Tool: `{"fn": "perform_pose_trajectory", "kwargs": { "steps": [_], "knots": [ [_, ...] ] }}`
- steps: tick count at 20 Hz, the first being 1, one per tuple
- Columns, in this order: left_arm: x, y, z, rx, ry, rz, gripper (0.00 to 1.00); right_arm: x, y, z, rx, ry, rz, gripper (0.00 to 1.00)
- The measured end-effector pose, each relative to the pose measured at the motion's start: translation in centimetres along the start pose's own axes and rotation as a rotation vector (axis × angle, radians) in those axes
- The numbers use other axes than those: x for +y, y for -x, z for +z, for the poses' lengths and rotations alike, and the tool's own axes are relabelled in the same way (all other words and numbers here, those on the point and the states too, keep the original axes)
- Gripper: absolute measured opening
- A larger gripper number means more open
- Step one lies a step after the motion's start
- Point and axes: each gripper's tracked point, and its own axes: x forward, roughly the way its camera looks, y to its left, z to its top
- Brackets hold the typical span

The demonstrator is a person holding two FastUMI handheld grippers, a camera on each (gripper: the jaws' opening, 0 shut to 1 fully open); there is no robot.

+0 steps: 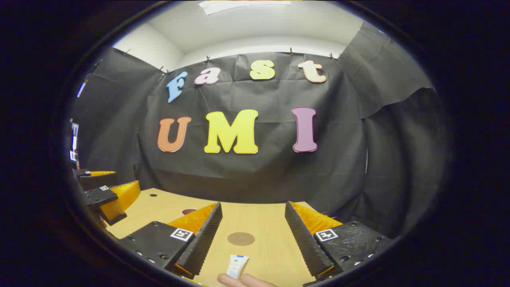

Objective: Put the toothbrush and toothpaste on the desktop into the cup, then pick up the cup and place it on the coaster on the desktop.

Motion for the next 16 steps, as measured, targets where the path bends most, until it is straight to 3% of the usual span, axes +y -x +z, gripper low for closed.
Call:
{"fn": "perform_pose_trajectory", "kwargs": {
  "steps": [3,4,5,8,9,10,15,16],
  "knots": [
    [-1.6,0.0,-0.7,0.021,0.034,-0.034,0.96,-0.6,0.2,0.1,0.002,-0.008,-0.001,0.97],
    [-1.8,0.1,-0.8,0.017,0.034,-0.038,0.92,-0.6,0.3,0.3,-0.002,-0.008,-0.001,0.95],
    [-2.0,-0.1,-0.6,0.010,0.034,-0.041,0.97,-0.5,0.3,0.1,-0.003,-0.007,0.005,0.95],
    [-3.7,0.0,-1.2,0.009,0.023,-0.090,0.96,-0.6,0.2,-0.1,0.001,0.012,0.003,0.95],
    [-3.7,0.0,-1.7,0.024,0.001,-0.086,0.92,-0.5,0.4,-0.1,0.000,0.013,0.001,0.95],
    [-3.4,-0.1,-1.8,0.024,-0.010,-0.076,0.96,-0.3,0.4,0.0,-0.004,0.011,0.005,0.95],
    [-3.5,-0.7,-2.9,0.066,0.011,-0.074,0.96,-0.3,0.7,0.1,-0.016,0.007,0.008,0.95],
    [-3.3,-0.6,-2.9,0.066,0.015,-0.067,0.92,-0.3,0.6,0.2,-0.014,0.006,0.010,0.97]
  ]
}}
